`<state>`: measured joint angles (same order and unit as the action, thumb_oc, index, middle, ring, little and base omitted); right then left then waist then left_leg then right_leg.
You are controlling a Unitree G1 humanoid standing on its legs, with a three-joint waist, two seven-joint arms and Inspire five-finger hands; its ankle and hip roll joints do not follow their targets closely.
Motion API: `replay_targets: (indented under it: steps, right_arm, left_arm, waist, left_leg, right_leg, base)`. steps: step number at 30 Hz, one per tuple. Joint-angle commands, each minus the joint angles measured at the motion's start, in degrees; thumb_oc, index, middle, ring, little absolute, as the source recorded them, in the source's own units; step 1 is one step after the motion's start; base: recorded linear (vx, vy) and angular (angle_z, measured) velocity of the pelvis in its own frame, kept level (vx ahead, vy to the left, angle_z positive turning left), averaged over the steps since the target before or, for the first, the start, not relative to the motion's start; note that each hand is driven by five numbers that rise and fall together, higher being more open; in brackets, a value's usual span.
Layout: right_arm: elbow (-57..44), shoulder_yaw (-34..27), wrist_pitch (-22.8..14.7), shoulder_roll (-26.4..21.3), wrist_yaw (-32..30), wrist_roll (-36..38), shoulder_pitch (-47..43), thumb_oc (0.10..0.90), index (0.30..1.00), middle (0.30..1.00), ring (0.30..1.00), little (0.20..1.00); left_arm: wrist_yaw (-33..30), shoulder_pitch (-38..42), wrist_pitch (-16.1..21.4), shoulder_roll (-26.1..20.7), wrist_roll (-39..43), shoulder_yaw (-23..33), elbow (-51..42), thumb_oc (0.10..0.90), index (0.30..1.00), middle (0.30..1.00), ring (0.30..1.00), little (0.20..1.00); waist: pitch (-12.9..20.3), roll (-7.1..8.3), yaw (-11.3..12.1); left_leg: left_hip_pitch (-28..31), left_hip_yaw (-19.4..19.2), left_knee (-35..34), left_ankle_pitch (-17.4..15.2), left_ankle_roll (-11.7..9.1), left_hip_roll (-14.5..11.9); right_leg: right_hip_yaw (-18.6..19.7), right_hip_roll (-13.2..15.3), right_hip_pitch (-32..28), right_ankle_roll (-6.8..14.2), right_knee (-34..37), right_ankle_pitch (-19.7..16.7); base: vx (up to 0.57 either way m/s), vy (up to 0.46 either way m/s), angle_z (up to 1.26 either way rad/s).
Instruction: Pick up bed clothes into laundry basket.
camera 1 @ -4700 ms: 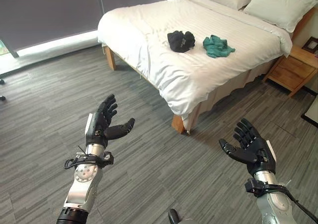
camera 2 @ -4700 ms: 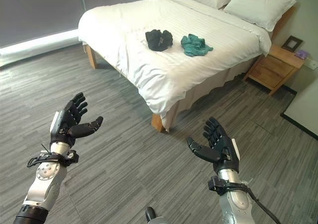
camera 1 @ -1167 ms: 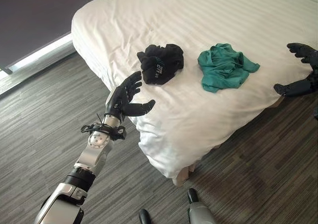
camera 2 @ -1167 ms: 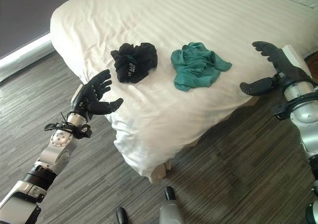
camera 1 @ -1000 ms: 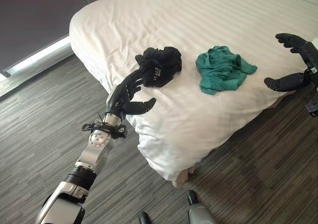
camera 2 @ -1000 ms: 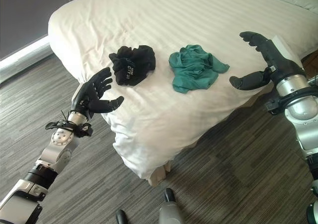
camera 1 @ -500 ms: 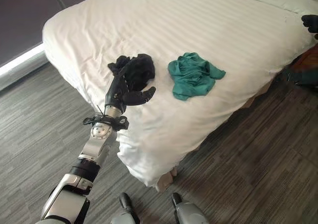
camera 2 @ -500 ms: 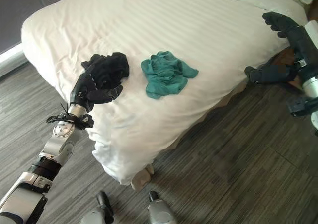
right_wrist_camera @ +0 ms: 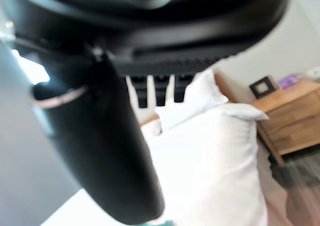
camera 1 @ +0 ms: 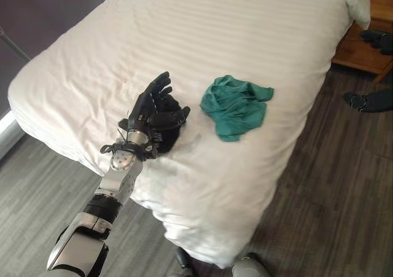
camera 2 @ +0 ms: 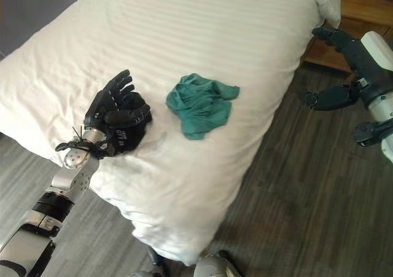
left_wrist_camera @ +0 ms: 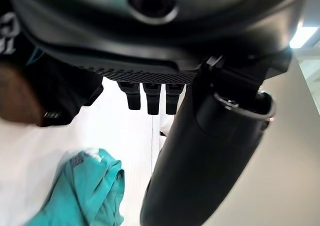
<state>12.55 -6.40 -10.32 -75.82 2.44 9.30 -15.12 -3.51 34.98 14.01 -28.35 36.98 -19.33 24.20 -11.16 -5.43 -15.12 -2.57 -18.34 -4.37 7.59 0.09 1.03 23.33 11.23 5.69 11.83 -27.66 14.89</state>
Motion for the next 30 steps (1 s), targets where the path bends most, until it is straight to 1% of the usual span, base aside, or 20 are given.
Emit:
replay_targets:
  steps: [1, 3, 4, 5, 6, 7, 8, 9, 11, 13, 16, 17, 20, 23, 24, 25, 26, 27, 29, 30]
  right_arm:
    - [-5.15, -3.72, -2.62, -1.69, -2.78, -1.31, -4.06, 0.8, 0.9, 0.9, 0.9, 0.9]
    - [-6.11, -4.83, -2.53, -0.55, -2.52, -2.01, -3.22, 0.8, 0.9, 0.9, 0.9, 0.9]
    - [-6.24, -5.02, -2.78, -0.35, -1.82, -1.98, -2.85, 0.8, 0.9, 0.9, 0.9, 0.9]
    - [-5.88, -5.33, -2.8, -0.08, -1.86, -1.7, -2.5, 0.8, 0.9, 0.9, 0.9, 0.9]
    - [-5.9, -5.68, -2.86, -0.06, -1.83, -1.67, -2.19, 0.8, 0.9, 0.9, 0.9, 0.9]
    - [-5.29, -5.86, -3.33, 0.53, -1.7, -0.87, -1.59, 0.8, 0.9, 0.9, 0.9, 0.9]
    - [-5.47, -5.77, -3.59, 0.59, -1.38, -0.72, -1.27, 0.8, 0.9, 0.9, 0.9, 0.9]
    - [-6.12, -5.0, -3.7, 0.97, -1.58, -0.72, -1.85, 0.8, 0.9, 0.9, 0.9, 0.9]
    - [-6.38, -4.42, -3.4, 0.63, -0.33, -0.09, -1.84, 0.8, 0.9, 0.9, 0.9, 0.9]
    - [-5.95, -1.91, -4.46, 0.09, 0.96, 1.59, -5.15, 0.8, 0.9, 0.9, 0.9, 0.9]
    - [-4.16, -0.51, -4.42, -1.16, 2.24, 2.61, -6.29, 0.8, 0.9, 0.9, 0.9, 0.9]
    - [-4.17, -0.57, -4.43, -1.15, 2.25, 2.62, -6.24, 0.8, 0.9, 0.9, 0.9, 0.9]
    - [-5.14, -0.18, -4.81, -2.43, 3.45, 3.55, -6.2, 0.8, 0.9, 0.9, 0.9, 0.9]
    - [-6.66, 1.92, -5.12, -2.69, 4.22, 4.28, -8.19, 0.8, 0.9, 0.9, 0.9, 0.9]
    - [-6.99, 2.71, -5.28, -2.5, 4.56, 4.63, -8.99, 0.8, 0.9, 0.9, 0.9, 0.9]
    - [-7.22, 4.58, -5.66, -2.26, 4.84, 5.68, -11.83, 0.8, 0.9, 0.9, 0.9, 0.9]
    - [-6.82, 5.61, -5.78, -1.96, 4.57, 6.28, -13.33, 0.8, 0.9, 0.9, 0.9, 0.9]
    - [-5.97, 6.36, -5.62, -1.73, 4.11, 6.47, -14.12, 0.8, 0.9, 0.9, 0.9, 0.9]
    - [-5.47, 6.15, -5.5, -1.6, 4.27, 6.07, -13.04, 0.8, 0.9, 0.9, 0.9, 0.9]
    - [-5.92, 5.4, -5.65, -1.8, 4.58, 5.67, -11.94, 0.8, 0.9, 0.9, 0.9, 0.9]
  left_arm:
    - [-1.94, 7.94, 8.43, -3.14, -3.2, 3.52, -6.85, 0.8, 0.9, 0.9, 0.9, 0.9]
    - [-2.96, 9.21, 8.83, -3.26, -4.43, 4.06, -8.62, 0.8, 0.9, 0.9, 0.9, 0.9]
    - [-3.28, 10.12, 9.22, -3.69, -5.48, 4.43, -10.44, 0.8, 0.9, 0.9, 0.9, 0.9]
    - [-3.37, 10.52, 9.23, -3.86, -5.96, 4.33, -10.91, 0.8, 0.9, 0.9, 0.9, 0.9]
    - [-3.46, 10.59, 9.17, -3.82, -6.04, 4.22, -10.97, 0.8, 0.9, 0.9, 0.9, 0.9]
    - [-3.55, 11.23, 9.32, -4.82, -7.59, 4.04, -11.57, 0.8, 0.9, 0.9, 0.9, 0.9]
    - [-4.02, 11.78, 9.17, -5.78, -9.6, 3.89, -12.35, 0.8, 0.9, 0.9, 0.9, 0.9]
    - [-4.69, 11.61, 9.4, -6.06, -11.3, 4.25, -12.5, 0.8, 0.9, 0.9, 0.9, 0.9]
    - [-4.55, 11.52, 8.73, -6.7, -12.61, 4.32, -12.7, 0.8, 0.9, 0.9, 0.9, 0.9]
    - [-4.77, 11.07, 8.5, -8.96, -15.65, 4.37, -12.51, 0.8, 0.9, 0.9, 0.9, 0.9]
    - [-4.5, 10.72, 6.83, -13.0, -20.16, 4.58, -11.04, 0.8, 0.9, 0.9, 0.9, 0.9]
    - [-4.52, 10.73, 6.83, -13.0, -20.17, 4.55, -11.04, 0.8, 0.9, 0.9, 0.9, 0.9]
    - [-4.01, 10.8, 7.2, -14.64, -19.58, 4.57, -10.15, 0.8, 0.9, 0.9, 0.9, 0.9]
    - [-3.67, 9.51, 7.22, -14.68, -18.26, 5.7, -8.58, 0.8, 0.9, 0.9, 0.9, 0.9]
    - [-3.49, 8.88, 7.22, -14.57, -17.85, 6.18, -8.55, 0.8, 0.9, 0.9, 0.9, 0.9]
    - [-2.89, 8.31, 6.96, -14.7, -16.94, 6.02, -9.02, 0.8, 0.9, 0.9, 0.9, 0.9]
    - [-2.97, 8.38, 7.0, -15.24, -16.96, 6.02, -9.22, 0.8, 0.9, 0.9, 0.9, 0.9]
    - [-2.89, 7.84, 6.71, -16.29, -17.47, 6.19, -9.6, 0.8, 0.9, 0.9, 0.9, 0.9]
    - [-2.86, 7.05, 6.46, -17.29, -18.68, 6.85, -9.71, 0.8, 0.9, 0.9, 0.9, 0.9]
    - [-2.9, 7.04, 6.71, -17.53, -19.26, 6.65, -9.33, 0.8, 0.9, 0.9, 0.9, 0.9]
  waist:
    - [3.39, 2.86, 1.33]
    - [3.7, 3.16, 1.87]
    - [3.52, 3.4, 1.83]
    - [3.29, 3.38, 1.53]
    - [3.46, 3.23, 1.34]
    - [3.01, 3.28, 1.16]
    - [2.99, 3.97, 1.48]
    - [3.02, 4.64, 2.32]
    - [3.09, 4.81, 2.52]
    - [3.51, 5.7, 4.83]
    - [4.33, 5.71, 4.62]
    - [4.29, 5.73, 4.61]
    - [3.29, 5.83, 4.91]
    - [2.08, 7.09, 5.81]
    - [1.57, 7.62, 6.19]
    - [0.42, 9.47, 8.74]
    - [0.57, 9.93, 9.07]
    - [0.97, 10.03, 8.51]
    - [1.7, 9.33, 6.56]
    - [1.88, 8.76, 6.93]
  left_leg:
    - [1.51, 0.45, 0.71, -1.46, -6.36, -6.62]
    - [2.41, -0.44, -0.22, -2.7, -6.35, -5.68]
    - [3.08, -0.87, -0.6, -3.62, -6.33, -5.09]
    - [2.73, -0.95, -0.63, -3.31, -6.32, -5.1]
    - [2.47, -0.61, -0.63, -3.38, -6.38, -5.23]
    - [2.64, -0.58, -0.63, -3.36, -6.36, -5.68]
    - [3.44, 0.51, -0.59, -4.02, -6.43, -5.41]
    - [3.71, 0.36, -0.58, -4.18, -6.58, -5.5]
    - [3.78, 0.8, -0.6, -3.77, -6.68, -5.64]
    - [3.75, 1.36, -0.63, -4.27, -6.73, -5.8]
    - [4.04, 1.79, -0.63, -4.24, -6.86, -6.23]
    - [4.08, 1.81, -0.63, -4.23, -6.87, -6.23]
    - [4.95, 2.43, -0.32, -3.86, -7.09, -6.96]
    - [2.78, 3.27, 7.22, -3.41, -8.6, -8.14]
    - [1.22, 4.22, 11.04, -1.79, -9.65, -8.74]
    - [-2.52, 12.92, 18.29, -0.05, -11.24, -6.9]
    - [-3.34, 15.92, 18.25, -0.52, -11.34, -6.03]
    - [-2.95, 17.14, 16.67, -1.27, -11.01, -7.2]
    - [-1.17, 13.26, 12.27, -0.9, -10.68, -12.34]
    - [0.36, 12.36, 9.64, -0.73, -10.42, -12.94]
  right_leg:
    - [0.8, 0.29, -3.68, 0.12, 6.95, -23.67]
    - [-2.53, 0.93, -1.43, 0.69, 12.53, -23.1]
    - [-5.2, -0.88, 1.47, 1.0, 16.91, -20.64]
    - [-5.91, -2.55, 2.51, 0.89, 18.67, -19.24]
    - [-6.3, -2.61, 2.57, 0.81, 18.7, -19.15]
    - [-7.51, -5.01, 4.12, -0.24, 20.89, -16.05]
    - [-10.95, -4.8, 2.61, -1.49, 22.45, -14.04]
    - [-11.6, -4.54, 2.44, -1.08, 23.55, -14.68]
    - [-10.47, -4.93, 1.1, -1.88, 23.73, -14.22]
    - [-12.02, -5.16, -0.43, -1.68, 27.21, -14.66]
    - [-10.58, -6.26, -2.11, -2.28, 29.38, -14.61]
    - [-10.61, -6.26, -2.16, -2.29, 29.38, -14.61]
    - [-10.18, -7.36, -1.95, -3.5, 26.02, -12.31]
    - [-9.6, -8.32, -2.4, -5.34, 24.07, -11.31]
    - [-9.75, -8.6, -3.11, -5.95, 24.27, -11.44]
    - [-8.75, -8.99, -4.13, -7.09, 24.37, -11.46]
    - [-8.36, -9.13, -3.68, -7.1, 24.45, -11.82]
    - [-7.78, -9.24, -3.37, -6.79, 23.92, -11.59]
    - [-7.57, -8.58, -3.04, -5.89, 22.83, -10.66]
    - [-7.31, -8.8, -2.57, -5.69, 22.05, -10.17]
  base:
    - [0.26, 0.114, -0.44]
    - [0.13, 0.044, -0.24]
    - [0.09, 0.043, 0.09]
    - [0.08, 0.033, -0.08]
    - [0.06, 0.01, -0.2]
    - [0.13, -0.028, -0.08]
    - [0.13, -0.052, 0.16]
    - [0.09, -0.075, 0.6]
    - [0.01, -0.05, 0.54]
    - [0.02, -0.092, 0.01]
    - [0.06, -0.066, -0.03]
    - [0.03, -0.042, 0.14]
    - [-0.01, -0.052, 0.08]
    - [-0.07, -0.118, 0.03]
    - [-0.1, -0.203, -0.02]
    - [-0.11, -0.185, 0.07]
    - [-0.08, -0.12, 0.05]
    - [0.0, 0.0, 0.0]
    - [0.08, 0.124, -0.07]
    - [0.09, 0.162, 0.07]
